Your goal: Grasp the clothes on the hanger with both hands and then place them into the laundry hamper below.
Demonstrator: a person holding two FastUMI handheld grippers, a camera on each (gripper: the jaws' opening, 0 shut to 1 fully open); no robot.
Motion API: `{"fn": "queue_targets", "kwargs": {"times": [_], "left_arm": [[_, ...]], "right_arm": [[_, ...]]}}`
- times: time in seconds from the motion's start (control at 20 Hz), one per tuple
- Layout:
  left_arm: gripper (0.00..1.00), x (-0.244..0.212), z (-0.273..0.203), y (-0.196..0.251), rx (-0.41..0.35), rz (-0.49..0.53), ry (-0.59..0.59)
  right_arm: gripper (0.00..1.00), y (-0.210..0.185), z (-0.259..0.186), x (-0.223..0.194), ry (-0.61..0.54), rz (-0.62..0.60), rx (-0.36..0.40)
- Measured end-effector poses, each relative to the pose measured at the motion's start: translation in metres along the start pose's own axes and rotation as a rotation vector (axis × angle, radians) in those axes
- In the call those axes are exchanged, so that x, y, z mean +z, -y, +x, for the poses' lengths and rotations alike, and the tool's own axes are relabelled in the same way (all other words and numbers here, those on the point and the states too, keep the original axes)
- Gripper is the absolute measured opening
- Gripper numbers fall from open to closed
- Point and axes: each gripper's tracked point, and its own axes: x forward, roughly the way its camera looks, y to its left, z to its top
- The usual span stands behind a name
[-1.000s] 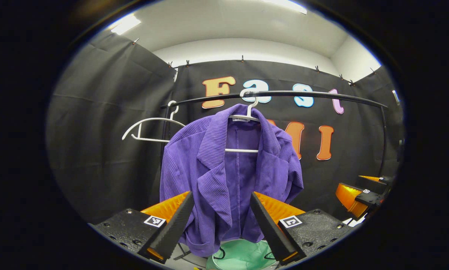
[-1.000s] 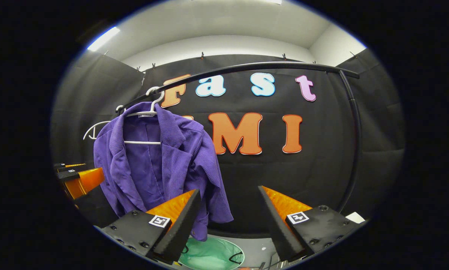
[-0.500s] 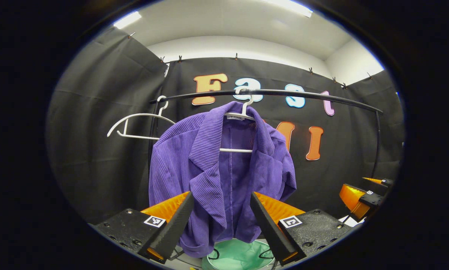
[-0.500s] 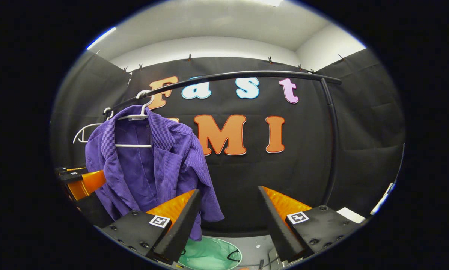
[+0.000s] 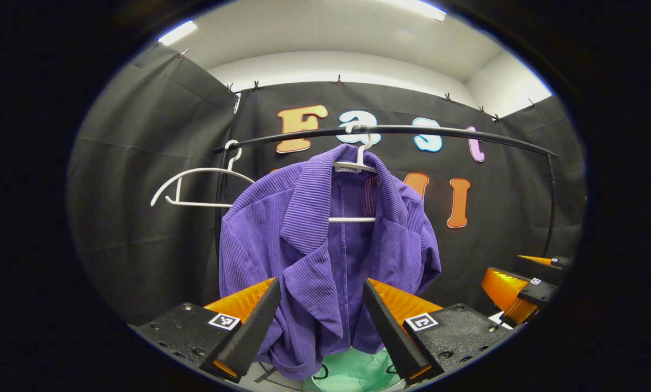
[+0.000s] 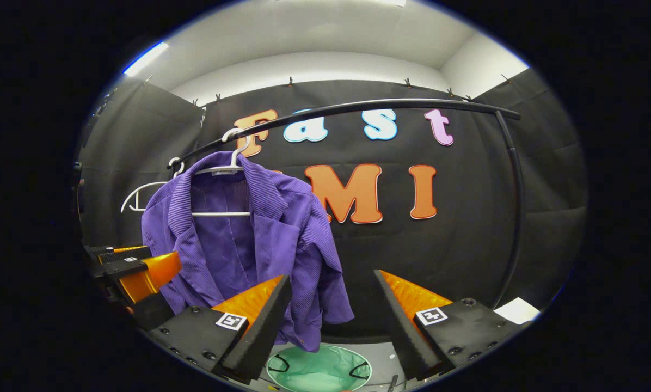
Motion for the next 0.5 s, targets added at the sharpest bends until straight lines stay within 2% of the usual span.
{"fn": "queue_targets", "kwargs": {"times": [0.05, 0.15, 0.2, 0.4, 0.5], "left_arm": [[0.95, 0.001, 0.004, 0.001, -0.001, 0.001, 0.004], [0.92, -0.002, 0.009, 0.001, 0.003, 0.003, -0.001], [0.99, -0.003, 0.012, 0.001, 0.006, 0.004, -0.004], [0.92, -0.009, 0.025, -0.001, 0.018, 0.009, -0.016], [0.95, -0.016, 0.033, -0.004, 0.038, 0.014, -0.034]], "right_arm": [[0.97, -0.006, 0.004, 0.001, 0.001, 0.0, 0.017], [0.97, -0.017, 0.014, 0.001, -0.007, 0.003, 0.052], [0.97, -0.022, 0.019, 0.0, -0.013, 0.008, 0.068], [0.97, -0.034, 0.039, -0.002, -0.025, -0.012, 0.109], [1.0, -0.042, 0.048, -0.004, -0.035, -0.009, 0.139]]}}
